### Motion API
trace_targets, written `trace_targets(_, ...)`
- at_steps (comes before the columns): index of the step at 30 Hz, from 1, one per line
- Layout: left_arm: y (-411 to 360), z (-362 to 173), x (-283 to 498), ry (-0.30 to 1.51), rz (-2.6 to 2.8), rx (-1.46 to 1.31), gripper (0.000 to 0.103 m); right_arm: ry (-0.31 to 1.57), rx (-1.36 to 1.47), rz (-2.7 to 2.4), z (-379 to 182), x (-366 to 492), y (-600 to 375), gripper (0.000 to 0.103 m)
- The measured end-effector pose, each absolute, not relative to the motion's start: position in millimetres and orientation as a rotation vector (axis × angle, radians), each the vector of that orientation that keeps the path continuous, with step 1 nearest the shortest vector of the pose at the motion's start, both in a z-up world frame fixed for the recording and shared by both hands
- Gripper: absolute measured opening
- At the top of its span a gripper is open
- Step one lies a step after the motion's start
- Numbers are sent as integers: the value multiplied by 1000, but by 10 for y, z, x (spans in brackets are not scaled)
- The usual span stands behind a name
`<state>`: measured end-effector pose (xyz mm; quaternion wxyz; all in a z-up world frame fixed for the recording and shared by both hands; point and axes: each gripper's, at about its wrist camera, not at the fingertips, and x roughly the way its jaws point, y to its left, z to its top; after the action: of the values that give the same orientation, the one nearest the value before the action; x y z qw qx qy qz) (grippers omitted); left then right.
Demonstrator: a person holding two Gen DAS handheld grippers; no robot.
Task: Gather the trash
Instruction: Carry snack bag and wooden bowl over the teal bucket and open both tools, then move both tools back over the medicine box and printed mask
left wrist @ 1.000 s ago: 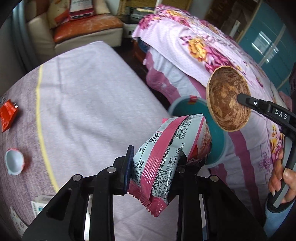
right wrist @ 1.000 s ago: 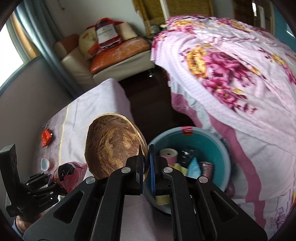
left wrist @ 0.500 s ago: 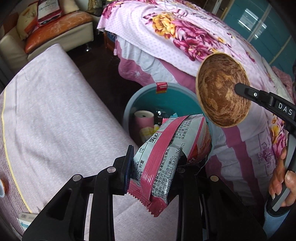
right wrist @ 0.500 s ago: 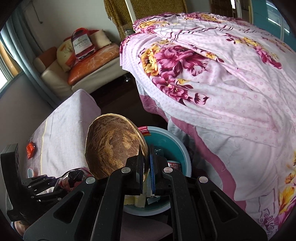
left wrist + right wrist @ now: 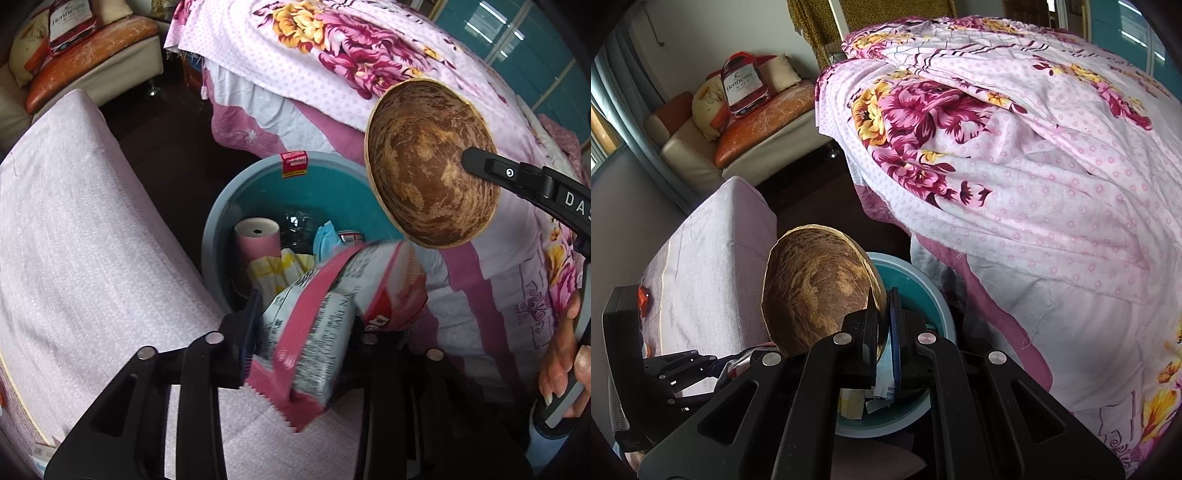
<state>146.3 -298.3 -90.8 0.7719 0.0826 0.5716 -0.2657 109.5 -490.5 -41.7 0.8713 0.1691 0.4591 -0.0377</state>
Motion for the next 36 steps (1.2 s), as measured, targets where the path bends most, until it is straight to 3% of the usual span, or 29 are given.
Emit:
trace_targets(1,-2996,-916,1467,1240,-579,179,58,961,353,-81,-418,1097,-4908,6)
trace_targets(3,-3018,-911,1460,1228,-580,182,78,966,351,-84,-423,1106,-4916,6)
trace_targets(4,-3019,-901,1455,1219,-579,183,86,967,351,-86,-425,1109,-4918,6)
trace_targets(6,-3009,-881,1457,1204,-579,181,89,971,347,-87,-430,1123,-4916,6)
trace_targets(25,-2808,-832,1430,1204,-576,140,89,1041,320,-81,-576,1240,-4772,9)
trace_targets(28,-2774,-818,1417,1204,-580,128,89,1057,319,-69,-604,1258,-4730,19)
trace_targets(33,-2680,-803,1396,1206,-577,106,89,1066,317,-67,-601,1250,-4662,49)
trace_targets(36,-2614,-803,1383,1208,-572,90,89,1064,315,-67,-577,1239,-4622,61)
